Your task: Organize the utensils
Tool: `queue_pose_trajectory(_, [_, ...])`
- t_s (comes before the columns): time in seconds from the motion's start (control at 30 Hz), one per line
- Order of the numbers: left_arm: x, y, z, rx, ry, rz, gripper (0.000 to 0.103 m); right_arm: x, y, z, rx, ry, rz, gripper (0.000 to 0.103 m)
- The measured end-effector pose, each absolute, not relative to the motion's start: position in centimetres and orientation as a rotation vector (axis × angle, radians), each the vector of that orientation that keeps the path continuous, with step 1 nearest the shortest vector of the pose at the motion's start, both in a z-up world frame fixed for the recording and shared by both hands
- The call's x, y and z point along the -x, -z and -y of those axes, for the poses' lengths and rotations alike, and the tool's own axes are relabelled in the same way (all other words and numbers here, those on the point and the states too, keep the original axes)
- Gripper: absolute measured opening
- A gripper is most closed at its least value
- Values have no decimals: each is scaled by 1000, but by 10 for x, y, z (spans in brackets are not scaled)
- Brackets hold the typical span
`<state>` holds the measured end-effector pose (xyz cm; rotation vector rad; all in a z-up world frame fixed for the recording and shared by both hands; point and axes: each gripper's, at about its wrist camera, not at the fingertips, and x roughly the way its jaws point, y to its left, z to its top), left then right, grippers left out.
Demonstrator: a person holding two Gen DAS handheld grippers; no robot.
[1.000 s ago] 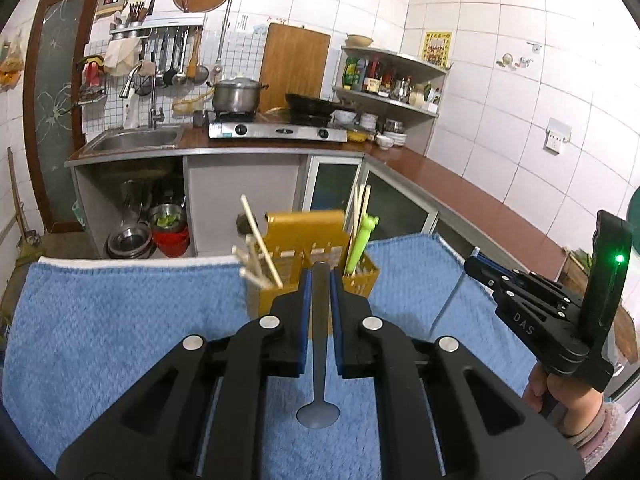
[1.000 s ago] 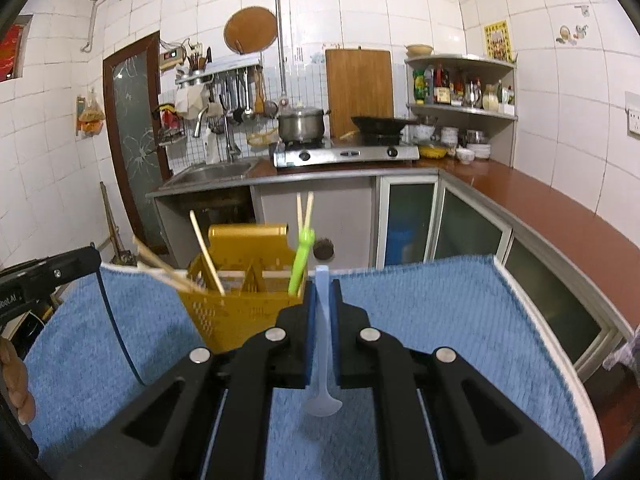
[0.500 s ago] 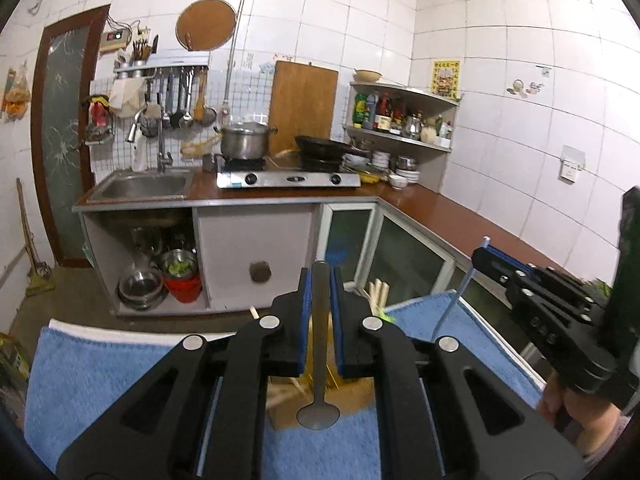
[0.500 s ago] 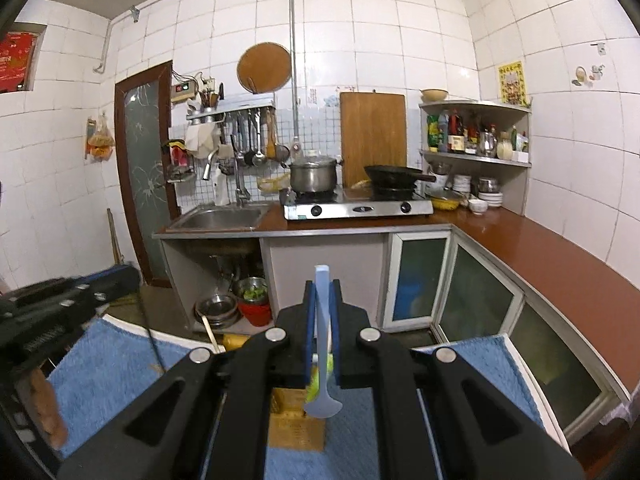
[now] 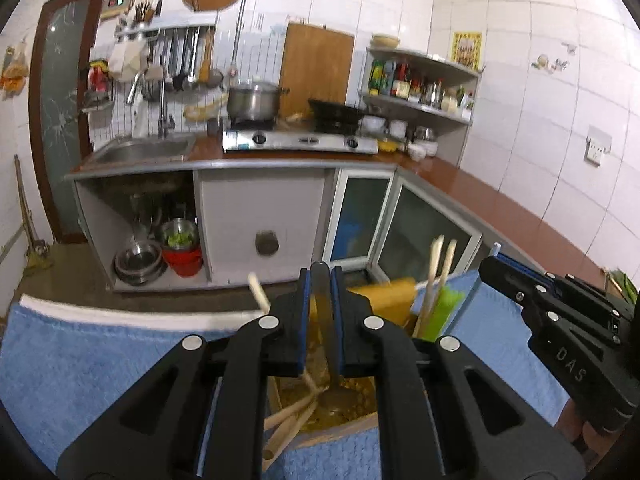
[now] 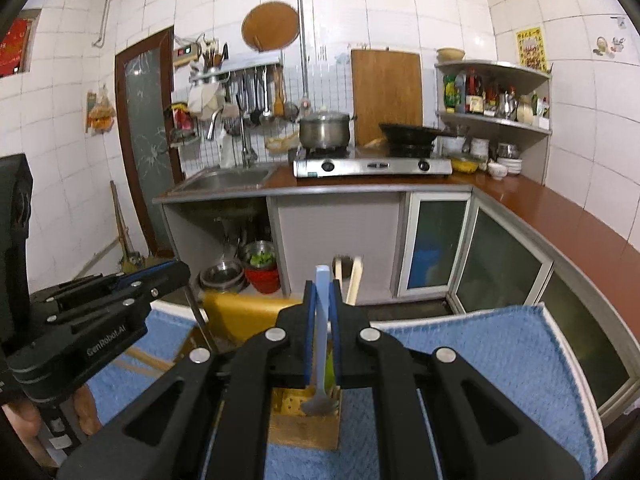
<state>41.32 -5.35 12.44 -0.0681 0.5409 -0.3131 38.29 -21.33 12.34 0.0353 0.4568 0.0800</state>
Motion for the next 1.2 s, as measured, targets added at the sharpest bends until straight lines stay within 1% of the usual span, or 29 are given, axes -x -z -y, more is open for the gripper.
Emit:
queue_pose_trajectory(0.1, [-411,-105,50,52,296,-546,9,-385,-98,213,-27,-84,-481,7])
queue_pose_trajectory(0.17, [-406,-102,50,23,292,-531,9,-385,-85,215,-44,-87,-494,7])
queue_pose_trajectory(0.27, [-401,-102,46,51,295,-539,11,-387,-68,220,-64,-96,-507,8])
queue_pose_trajectory(0.3, [-399,-103,43,60,297,-538,18,-386,-66,221,-74,-106,-507,8])
queue_pose_trajectory(0.33, [-397,-105,41,65,299,-536,29,-384,-66,223,-84,-115,-511,9])
queue_pose_trajectory(0.37, [-390,-109,38,66,295,-523,34,-382,-68,223,-88,-117,-510,13])
queue_pose_trajectory(0.4, [-384,-114,34,65,286,-507,44,-379,-71,223,-88,-116,-504,21])
queue_pose_trajectory(0.43, [-378,-118,32,65,279,-495,52,-374,-76,224,-86,-116,-487,45])
queue_pose_trajectory(0.47, [-369,-124,28,71,271,-481,55,-368,-81,225,-84,-112,-466,57])
queue_pose_trajectory(0.5, [-362,-129,22,78,264,-470,62,-361,-89,225,-75,-105,-446,57])
queue_pose_trajectory(0.53, [-356,-133,19,82,258,-461,72,-356,-94,225,-70,-102,-441,57])
queue_pose_trajectory(0.6, [-339,-142,8,77,229,-440,84,-343,-105,227,-70,-99,-430,57])
queue_pose_trajectory(0.63, [-330,-145,4,75,215,-430,88,-334,-110,227,-62,-94,-420,58])
queue_pose_trajectory(0.7, [-310,-150,-7,81,195,-417,94,-317,-117,227,-49,-94,-401,64])
queue_pose_trajectory(0.73, [-299,-150,-12,84,183,-411,97,-311,-119,227,-46,-92,-393,70])
queue_pose_trajectory(0.77, [-290,-150,-14,86,176,-407,98,-298,-120,226,-42,-91,-380,75])
queue_pose_trajectory(0.8, [-280,-149,-17,82,170,-405,98,-287,-121,225,-43,-93,-371,77])
queue_pose_trajectory(0.87, [-261,-145,-21,69,153,-401,98,-265,-118,224,-46,-101,-349,84])
queue_pose_trajectory(1.0, [-222,-130,-26,21,81,-400,98,-221,-104,219,-33,-100,-314,90])
queue_pose_trajectory(1.07, [-203,-121,-28,30,66,-393,98,-205,-98,218,-37,-95,-303,96])
queue_pose_trajectory(1.2, [-169,-104,-27,64,74,-365,98,-171,-83,206,-13,-98,-283,98])
